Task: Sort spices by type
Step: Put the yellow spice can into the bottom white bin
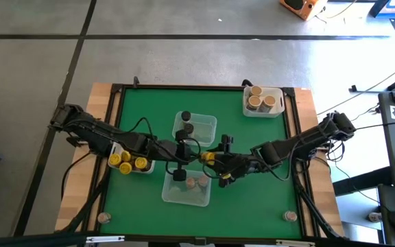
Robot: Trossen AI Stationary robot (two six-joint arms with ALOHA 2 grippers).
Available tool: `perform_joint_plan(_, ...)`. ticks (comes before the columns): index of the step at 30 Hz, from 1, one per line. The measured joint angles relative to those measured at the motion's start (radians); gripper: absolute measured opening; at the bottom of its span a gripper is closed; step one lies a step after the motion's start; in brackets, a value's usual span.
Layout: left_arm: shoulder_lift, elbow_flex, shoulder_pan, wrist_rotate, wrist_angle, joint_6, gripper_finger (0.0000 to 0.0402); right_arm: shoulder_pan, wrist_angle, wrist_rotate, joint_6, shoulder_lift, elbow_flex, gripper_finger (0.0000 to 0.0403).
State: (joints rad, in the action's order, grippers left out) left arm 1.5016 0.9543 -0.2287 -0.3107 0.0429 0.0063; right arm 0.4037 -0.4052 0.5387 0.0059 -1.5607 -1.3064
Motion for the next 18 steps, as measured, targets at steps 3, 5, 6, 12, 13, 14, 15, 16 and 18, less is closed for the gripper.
perform_joint_plan(3,-0.017,0.000,-0.005,-0.003,-0.061,-0.008,0.0005,-0.022,0.026,-0.023,-0.012,-0.018,0.000,0.0228)
perform_joint_plan(5,-0.046,0.006,-0.017,-0.005,-0.135,-0.030,0.0005,-0.041,0.051,-0.034,-0.034,-0.032,0.000,0.0228)
perform_joint_plan(6,-0.066,0.010,-0.027,-0.006,-0.177,-0.048,0.0005,-0.047,0.064,-0.035,-0.043,-0.037,-0.001,0.0228)
perform_joint_plan(12,-0.244,0.018,-0.109,-0.071,-0.382,-0.132,0.0005,-0.115,0.197,-0.119,-0.117,-0.071,-0.003,0.0228)
perform_joint_plan(13,-0.278,0.018,-0.122,-0.096,-0.424,-0.132,0.0005,-0.129,0.225,-0.136,-0.120,-0.081,-0.003,0.0228)
perform_joint_plan(14,-0.315,0.018,-0.131,-0.121,-0.453,-0.133,0.0005,-0.142,0.255,-0.156,-0.120,-0.088,-0.003,0.0228)
perform_joint_plan(15,-0.352,0.018,-0.142,-0.148,-0.473,-0.133,0.0005,-0.156,0.271,-0.172,-0.121,-0.095,-0.003,0.0228)
perform_joint_plan(16,-0.389,0.018,-0.149,-0.174,-0.484,-0.136,0.0005,-0.170,0.289,-0.185,-0.122,-0.106,-0.003,0.0228)
perform_joint_plan(18,-0.455,0.018,-0.160,-0.213,-0.500,-0.145,0.0005,-0.194,0.341,-0.217,-0.124,-0.131,-0.003,0.0228)
